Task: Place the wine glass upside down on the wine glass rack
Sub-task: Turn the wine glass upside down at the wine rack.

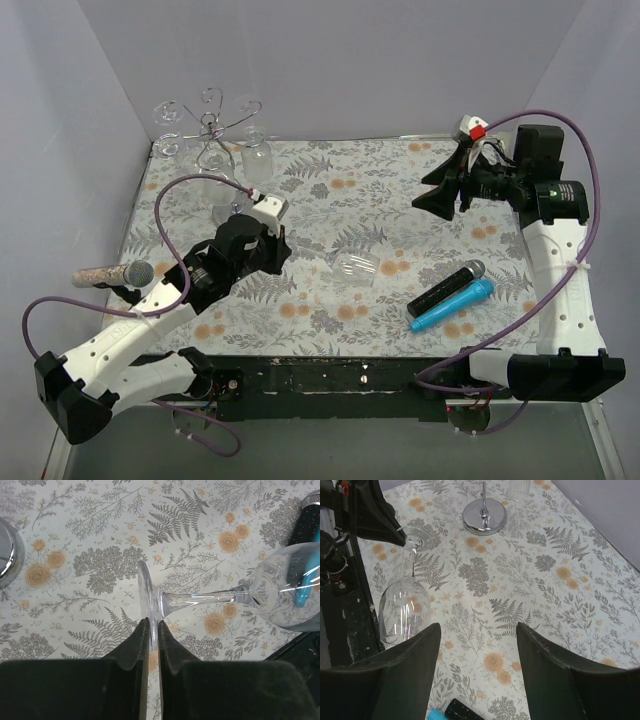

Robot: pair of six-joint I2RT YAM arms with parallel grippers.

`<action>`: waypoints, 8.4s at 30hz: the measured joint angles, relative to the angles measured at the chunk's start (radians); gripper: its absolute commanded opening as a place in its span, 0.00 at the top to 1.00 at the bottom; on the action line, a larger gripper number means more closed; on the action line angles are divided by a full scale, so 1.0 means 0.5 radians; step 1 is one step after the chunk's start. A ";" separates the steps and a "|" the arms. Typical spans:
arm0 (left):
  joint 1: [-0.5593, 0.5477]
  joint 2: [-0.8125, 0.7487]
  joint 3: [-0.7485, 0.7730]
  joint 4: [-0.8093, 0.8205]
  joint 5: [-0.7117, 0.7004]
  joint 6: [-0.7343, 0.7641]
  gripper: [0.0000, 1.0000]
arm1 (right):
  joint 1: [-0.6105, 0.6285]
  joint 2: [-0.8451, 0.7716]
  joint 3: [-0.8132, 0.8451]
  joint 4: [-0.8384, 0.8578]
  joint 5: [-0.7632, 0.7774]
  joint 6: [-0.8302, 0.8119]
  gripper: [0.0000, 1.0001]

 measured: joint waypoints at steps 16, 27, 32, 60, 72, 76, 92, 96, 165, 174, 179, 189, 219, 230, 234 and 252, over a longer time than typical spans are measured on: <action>-0.053 0.188 0.255 0.261 0.082 0.673 1.00 | -0.008 0.101 -0.107 0.340 -0.332 0.431 0.32; -0.478 0.434 0.282 0.694 -0.259 1.535 1.00 | -0.008 0.101 -0.253 0.620 -0.485 0.761 0.32; -0.571 0.496 0.230 1.053 -0.459 1.935 1.00 | -0.008 0.098 -0.346 0.860 -0.523 0.999 0.33; -0.852 0.827 -0.303 2.663 -0.715 3.217 1.00 | 0.142 0.053 -1.028 2.298 -0.430 2.717 0.32; -0.853 0.957 -0.308 2.691 -0.674 3.344 1.00 | 0.266 0.053 -1.029 2.213 -0.323 2.713 0.38; -0.853 0.957 -0.308 2.691 -0.668 3.372 1.00 | 0.298 0.058 -1.029 2.100 -0.256 2.646 0.41; -0.853 1.037 -0.308 2.641 -0.664 3.474 1.00 | 0.331 0.159 -1.104 2.039 -0.209 2.712 0.64; -0.852 1.051 -0.308 2.628 -0.671 3.509 1.00 | 0.331 0.172 -1.118 2.029 -0.189 2.716 0.66; 0.170 0.658 0.539 0.779 0.895 -1.162 0.09 | 0.111 0.191 -1.354 2.396 -0.156 3.071 0.99; 0.170 0.598 0.180 0.994 0.990 -1.459 0.07 | 0.111 0.133 -1.356 2.391 -0.161 3.070 0.99; 0.170 0.475 0.035 1.073 0.938 -1.523 0.07 | 0.111 0.105 -1.403 2.399 -0.164 3.071 0.99; 0.143 0.330 -0.137 1.278 0.769 -1.627 0.07 | 0.111 0.104 -1.429 2.403 -0.163 3.071 0.99; -0.042 0.333 -0.246 1.479 0.430 -1.761 0.07 | 0.111 0.104 -1.452 2.444 -0.164 3.082 0.99; -0.051 0.336 -0.247 1.511 0.428 -1.764 0.07 | 0.111 0.104 -1.452 2.445 -0.164 3.083 0.99; -0.051 0.343 -0.248 1.512 0.428 -1.767 0.07 | 0.111 0.104 -1.452 2.445 -0.165 3.087 0.99; -0.052 0.356 -0.256 1.527 0.429 -1.771 0.07 | 0.111 0.104 -1.452 2.445 -0.171 3.103 0.99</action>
